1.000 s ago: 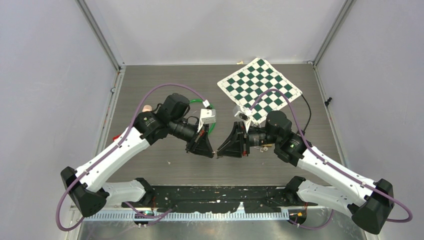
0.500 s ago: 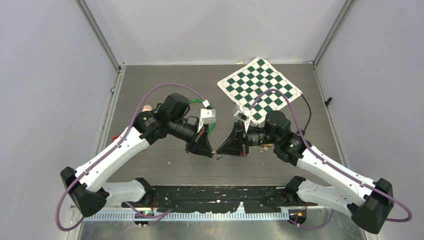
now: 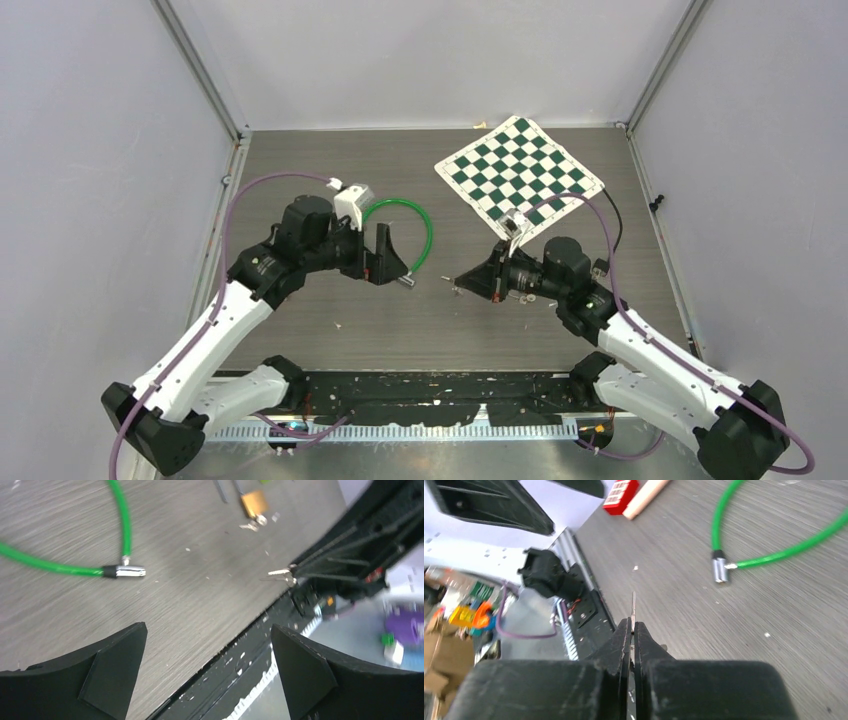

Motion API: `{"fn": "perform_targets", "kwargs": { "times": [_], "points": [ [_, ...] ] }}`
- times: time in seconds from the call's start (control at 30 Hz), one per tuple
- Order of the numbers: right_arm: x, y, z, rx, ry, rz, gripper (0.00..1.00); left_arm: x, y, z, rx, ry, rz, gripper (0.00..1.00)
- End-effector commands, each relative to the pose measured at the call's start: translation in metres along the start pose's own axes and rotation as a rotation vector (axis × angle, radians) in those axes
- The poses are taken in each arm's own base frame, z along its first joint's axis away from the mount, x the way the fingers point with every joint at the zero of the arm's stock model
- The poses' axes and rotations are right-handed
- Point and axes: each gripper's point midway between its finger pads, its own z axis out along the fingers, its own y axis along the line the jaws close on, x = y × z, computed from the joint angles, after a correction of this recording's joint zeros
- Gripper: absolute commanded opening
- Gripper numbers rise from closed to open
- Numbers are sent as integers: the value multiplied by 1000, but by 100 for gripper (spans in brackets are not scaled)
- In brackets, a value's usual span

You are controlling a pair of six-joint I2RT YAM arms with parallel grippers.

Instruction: Unlock with the key

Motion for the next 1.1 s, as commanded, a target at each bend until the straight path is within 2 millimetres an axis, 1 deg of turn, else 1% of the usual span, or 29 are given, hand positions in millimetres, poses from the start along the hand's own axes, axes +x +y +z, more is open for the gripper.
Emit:
{"fn": "perform_targets", "kwargs": {
  "times": [0.0, 0.03, 0.07, 0.1, 0.13, 0.17, 0.2, 0.3, 0.37, 0.5, 0.6, 0.73, 0.83, 0.9, 1.07],
  "points": [
    [-29, -20, -6, 115, -211, 83, 5, -21, 46, -1, -295, -175, -270, 100],
    [-25, -29, -8, 152, -229, 104, 5, -19, 54, 0, -335, -181, -319, 100],
    [-27, -31, -8, 154, -252, 125, 5, -15, 59, 4, -365, -177, -369, 99],
    [-21, -39, -9, 179, -264, 144, 5, -12, 65, 8, -392, -169, -404, 99],
    [-22, -39, -10, 178, -283, 161, 5, -9, 73, 11, -435, -165, -445, 97],
    [-19, -45, -11, 200, -295, 173, 5, -4, 79, 16, -470, -149, -489, 96],
    [-20, -47, -12, 205, -311, 183, 5, 2, 87, 20, -518, -127, -531, 95],
    [-14, -57, -16, 246, -327, 193, 5, 17, 103, 33, -631, -38, -619, 90],
    [-12, -60, -18, 262, -334, 189, 5, 24, 110, 44, -686, 6, -664, 88],
    [-10, -65, -22, 289, -340, 175, 5, 29, 124, 76, -733, 52, -714, 81],
    [-8, -68, -24, 303, -339, 163, 5, 33, 135, 95, -779, 85, -749, 77],
    [-7, -70, -26, 311, -345, 157, 5, 48, 150, 117, -861, 168, -791, 68],
    [-6, -71, -27, 313, -347, 152, 5, 59, 155, 130, -898, 227, -821, 64],
    [-6, -72, -28, 318, -348, 151, 5, 69, 162, 136, -933, 249, -840, 62],
    [-4, -73, -28, 320, -346, 149, 5, 82, 172, 147, -977, 280, -858, 58]
  ]
}}
